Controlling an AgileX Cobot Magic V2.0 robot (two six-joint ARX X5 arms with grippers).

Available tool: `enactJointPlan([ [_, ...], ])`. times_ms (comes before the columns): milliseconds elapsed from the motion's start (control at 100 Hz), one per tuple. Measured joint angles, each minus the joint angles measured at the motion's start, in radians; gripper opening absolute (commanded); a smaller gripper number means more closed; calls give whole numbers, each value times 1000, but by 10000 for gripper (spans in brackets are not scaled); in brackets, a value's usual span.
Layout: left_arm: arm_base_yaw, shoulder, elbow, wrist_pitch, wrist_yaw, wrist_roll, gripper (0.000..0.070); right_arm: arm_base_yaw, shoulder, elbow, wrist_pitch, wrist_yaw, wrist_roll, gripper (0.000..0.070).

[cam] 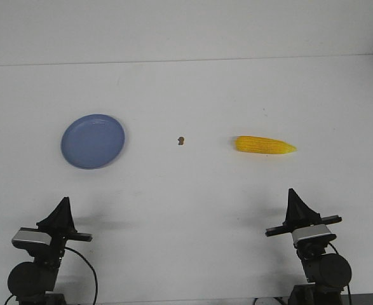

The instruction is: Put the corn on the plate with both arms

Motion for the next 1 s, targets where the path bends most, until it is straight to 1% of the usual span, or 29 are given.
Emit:
enactJointPlan([
  [700, 0, 0, 0, 0, 0, 0, 12, 0, 0, 0, 1, 0, 0, 7],
  [890, 0, 0, 0, 0, 0, 0, 12, 0, 0, 0, 10, 0, 0, 7],
  [1000, 0, 0, 1, -2, 0, -2, 12, 0, 0, 0, 37, 0, 0, 7],
])
